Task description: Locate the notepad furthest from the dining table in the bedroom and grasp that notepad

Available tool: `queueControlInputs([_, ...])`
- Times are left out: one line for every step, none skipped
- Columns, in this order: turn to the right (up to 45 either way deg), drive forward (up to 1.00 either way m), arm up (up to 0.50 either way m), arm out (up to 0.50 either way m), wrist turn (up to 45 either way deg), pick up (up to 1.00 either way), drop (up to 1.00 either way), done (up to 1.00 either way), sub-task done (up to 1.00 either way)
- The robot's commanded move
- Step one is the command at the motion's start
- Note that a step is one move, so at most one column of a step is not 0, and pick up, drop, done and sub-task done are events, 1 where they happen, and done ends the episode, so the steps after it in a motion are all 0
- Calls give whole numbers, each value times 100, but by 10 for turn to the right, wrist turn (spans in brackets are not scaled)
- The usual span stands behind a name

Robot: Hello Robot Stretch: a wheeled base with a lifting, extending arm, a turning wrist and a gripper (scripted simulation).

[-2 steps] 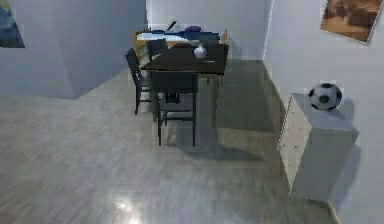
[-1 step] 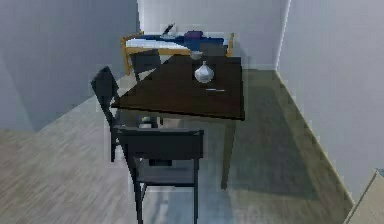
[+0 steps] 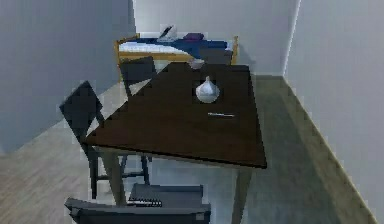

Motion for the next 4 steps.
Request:
queueControlInputs([-450,0,0,0,0,0,0,0,0])
queueControlInputs([-450,0,0,0,0,0,0,0,0])
queueControlInputs([-450,0,0,0,0,0,0,0,0])
queueControlInputs([-240,0,0,0,0,0,0,0,0])
